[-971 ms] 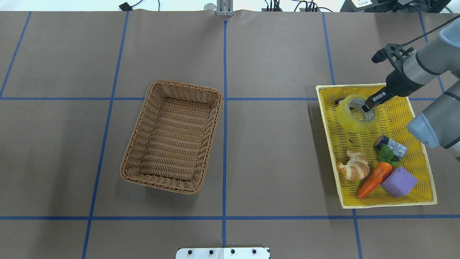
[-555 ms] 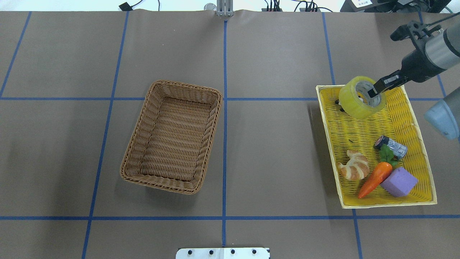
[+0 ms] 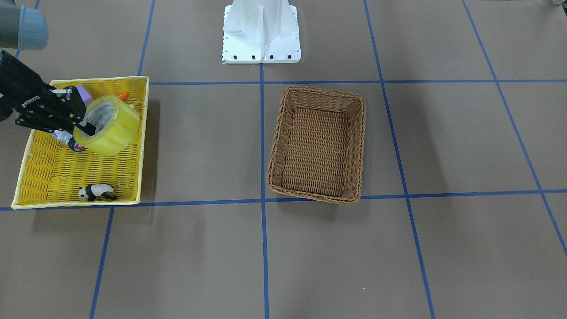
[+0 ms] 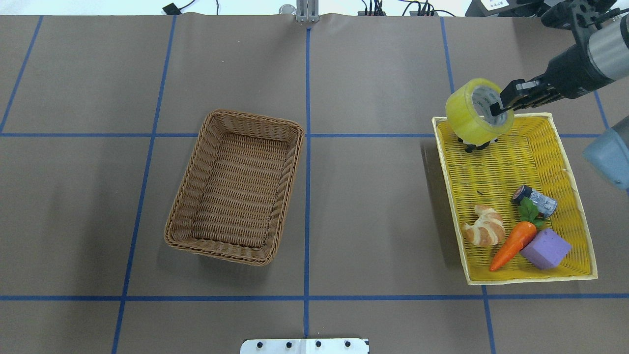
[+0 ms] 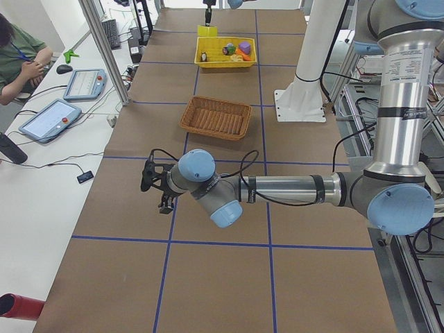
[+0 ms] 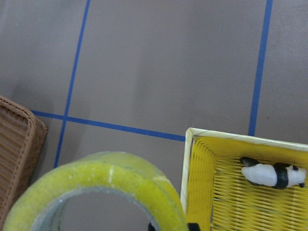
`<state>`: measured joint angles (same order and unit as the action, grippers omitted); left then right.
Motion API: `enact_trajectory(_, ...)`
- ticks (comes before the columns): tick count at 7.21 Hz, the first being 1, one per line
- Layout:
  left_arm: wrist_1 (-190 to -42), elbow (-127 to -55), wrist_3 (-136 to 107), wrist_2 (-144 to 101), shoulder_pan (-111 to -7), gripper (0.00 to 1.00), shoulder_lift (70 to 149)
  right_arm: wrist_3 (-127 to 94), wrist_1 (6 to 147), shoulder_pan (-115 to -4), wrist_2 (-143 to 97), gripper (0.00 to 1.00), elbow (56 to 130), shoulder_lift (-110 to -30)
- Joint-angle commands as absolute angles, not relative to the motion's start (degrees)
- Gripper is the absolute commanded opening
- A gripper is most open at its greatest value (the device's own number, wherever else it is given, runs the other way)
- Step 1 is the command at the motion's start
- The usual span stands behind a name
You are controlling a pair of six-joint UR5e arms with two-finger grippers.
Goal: Move tape to another basket
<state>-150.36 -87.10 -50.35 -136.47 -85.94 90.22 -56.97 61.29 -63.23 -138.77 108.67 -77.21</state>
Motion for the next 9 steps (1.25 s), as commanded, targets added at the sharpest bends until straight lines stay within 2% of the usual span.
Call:
enact_trajectory(1,-166.6,-87.2,-75.0,-136.5,-82.1,0.98,90.4,-77.7,43.5,-61.4,-138.7,0.0,105.8,-77.0)
enact_trajectory(3,-174.8,-87.6,-97.3,-136.5,-77.4,0.98,94.0,-89.8,35.3,-57.2,-138.7,0.0,104.9,-75.1)
enact_trajectory(5,-183.0,-88.2,-124.0,-136.4,-71.7,0.98,101.1,-107.5,30.9,-53.6,-138.6,0.0,105.0,-68.6)
enact_trajectory(9,-183.2,-96.9,-141.4,-125.8,-59.5,0.98,105.8,-121.2,10.6,-40.5,-121.6,0.0,105.4,-67.0)
